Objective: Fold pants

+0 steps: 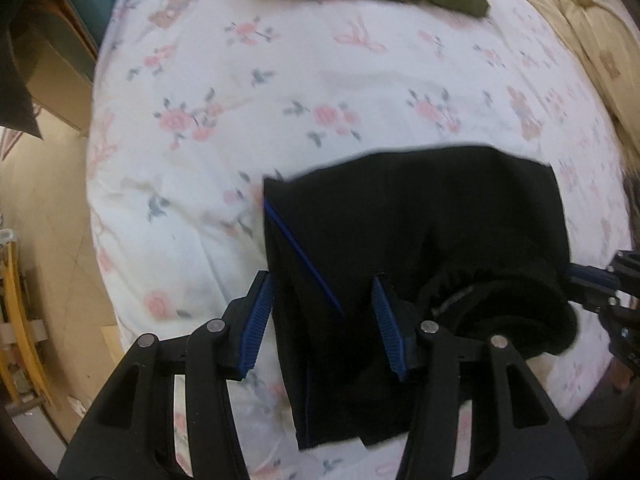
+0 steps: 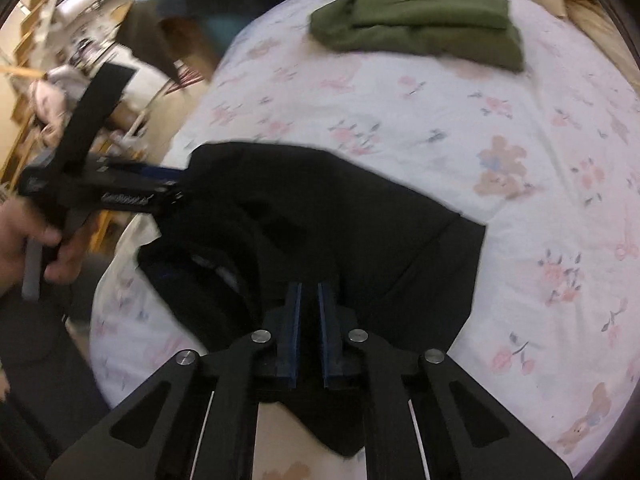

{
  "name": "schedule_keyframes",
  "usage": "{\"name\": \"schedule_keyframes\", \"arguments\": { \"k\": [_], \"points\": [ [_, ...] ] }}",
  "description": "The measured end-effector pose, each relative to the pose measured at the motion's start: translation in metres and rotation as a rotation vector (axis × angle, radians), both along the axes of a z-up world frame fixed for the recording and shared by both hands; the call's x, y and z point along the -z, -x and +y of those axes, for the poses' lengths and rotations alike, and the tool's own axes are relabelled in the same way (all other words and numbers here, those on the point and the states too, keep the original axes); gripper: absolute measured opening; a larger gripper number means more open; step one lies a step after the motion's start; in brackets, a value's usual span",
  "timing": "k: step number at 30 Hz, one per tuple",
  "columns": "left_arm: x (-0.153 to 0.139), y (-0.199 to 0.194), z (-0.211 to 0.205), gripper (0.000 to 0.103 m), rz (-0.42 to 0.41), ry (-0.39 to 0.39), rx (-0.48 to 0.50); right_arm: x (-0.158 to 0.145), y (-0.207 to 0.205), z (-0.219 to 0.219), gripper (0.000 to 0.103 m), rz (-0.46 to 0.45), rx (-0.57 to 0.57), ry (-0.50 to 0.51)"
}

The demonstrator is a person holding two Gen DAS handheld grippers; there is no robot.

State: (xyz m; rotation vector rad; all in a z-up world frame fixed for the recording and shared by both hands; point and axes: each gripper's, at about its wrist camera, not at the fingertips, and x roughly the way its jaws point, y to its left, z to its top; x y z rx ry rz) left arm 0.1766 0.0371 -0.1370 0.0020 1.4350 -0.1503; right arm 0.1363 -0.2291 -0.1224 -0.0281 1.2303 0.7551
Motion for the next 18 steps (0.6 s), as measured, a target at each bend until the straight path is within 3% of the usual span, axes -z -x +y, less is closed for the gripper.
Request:
{"name": "schedule_keyframes", "arguments": {
  "k": [3,5,8,13,18],
  "points": [
    [-0.007,0.019,0.003,0.047,-0.012,-0.013,0.039,0.011,0.02,0.001,0.007,0.045,-0.065,0.041],
    [-0.005,0.037,0.003,0.047,0.029,-0.013,0.103,0.019,0.035,0.001,0.007,0.078,-0.117,0.078],
    [-0.007,0.055,0.008,0.047,0.029,-0.022,0.155,0.016,0.045,-0.002,0.007,0.082,-0.129,0.113],
    [-0.023,0.055,0.035,0.047,-0.051,0.062,0.029,-0.008,0.036,-0.001,0.009,0.01,-0.058,0.108],
    [-0.026,0.06,0.025,0.047,-0.089,0.15,0.018,-0.024,0.019,-0.005,0.012,-0.021,0.07,0.007]
  ]
}}
